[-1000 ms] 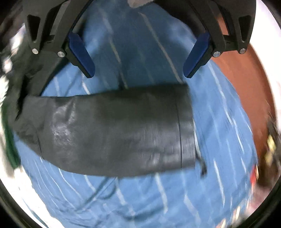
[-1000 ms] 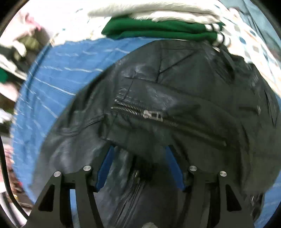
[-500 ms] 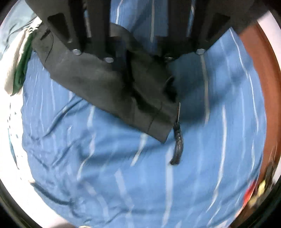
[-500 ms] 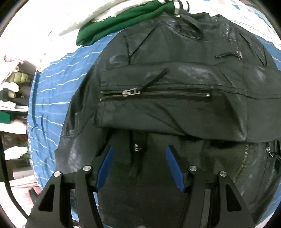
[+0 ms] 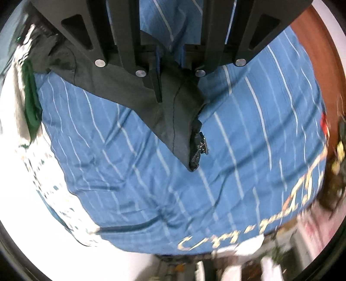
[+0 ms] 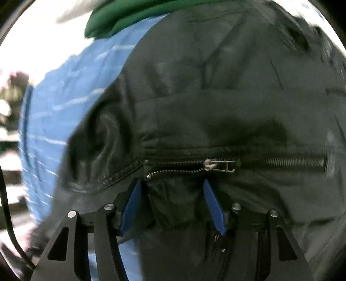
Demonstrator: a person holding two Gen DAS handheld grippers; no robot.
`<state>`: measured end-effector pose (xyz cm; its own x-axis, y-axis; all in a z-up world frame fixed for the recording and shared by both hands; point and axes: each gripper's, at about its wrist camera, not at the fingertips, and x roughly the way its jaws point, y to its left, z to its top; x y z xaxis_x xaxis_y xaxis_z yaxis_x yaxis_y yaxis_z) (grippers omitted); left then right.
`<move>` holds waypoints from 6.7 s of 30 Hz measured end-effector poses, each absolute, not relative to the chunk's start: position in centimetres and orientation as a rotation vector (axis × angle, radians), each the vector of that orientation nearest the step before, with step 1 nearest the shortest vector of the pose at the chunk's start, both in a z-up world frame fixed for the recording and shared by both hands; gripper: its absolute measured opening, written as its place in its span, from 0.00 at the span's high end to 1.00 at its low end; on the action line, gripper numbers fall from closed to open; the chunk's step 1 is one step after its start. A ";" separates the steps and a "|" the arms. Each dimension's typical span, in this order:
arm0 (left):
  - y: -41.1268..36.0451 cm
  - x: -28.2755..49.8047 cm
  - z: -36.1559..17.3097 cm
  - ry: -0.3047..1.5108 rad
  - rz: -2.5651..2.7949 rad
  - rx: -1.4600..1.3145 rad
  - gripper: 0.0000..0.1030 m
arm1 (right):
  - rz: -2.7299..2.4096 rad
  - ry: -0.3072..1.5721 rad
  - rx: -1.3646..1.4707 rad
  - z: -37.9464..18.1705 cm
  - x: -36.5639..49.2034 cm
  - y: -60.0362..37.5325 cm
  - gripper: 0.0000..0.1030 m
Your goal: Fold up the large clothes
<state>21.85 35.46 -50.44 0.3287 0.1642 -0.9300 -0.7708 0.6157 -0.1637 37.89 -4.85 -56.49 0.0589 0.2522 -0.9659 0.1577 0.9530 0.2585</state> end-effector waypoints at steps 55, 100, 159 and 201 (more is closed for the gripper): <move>-19.1 28.9 -48.0 1.239 0.061 0.060 0.05 | -0.168 1.380 0.808 -51.2 21.3 -53.3 0.11; -4.9 30.5 -53.8 1.154 0.632 0.432 0.00 | -0.114 1.606 0.313 -52.5 31.2 -38.0 0.25; -18.9 15.1 -49.5 1.360 0.397 0.012 0.87 | 0.456 1.459 0.881 -49.5 35.9 -42.6 0.75; 11.4 19.6 -61.5 1.365 0.654 -0.523 0.12 | 0.525 1.566 0.626 -58.7 52.1 -33.1 0.33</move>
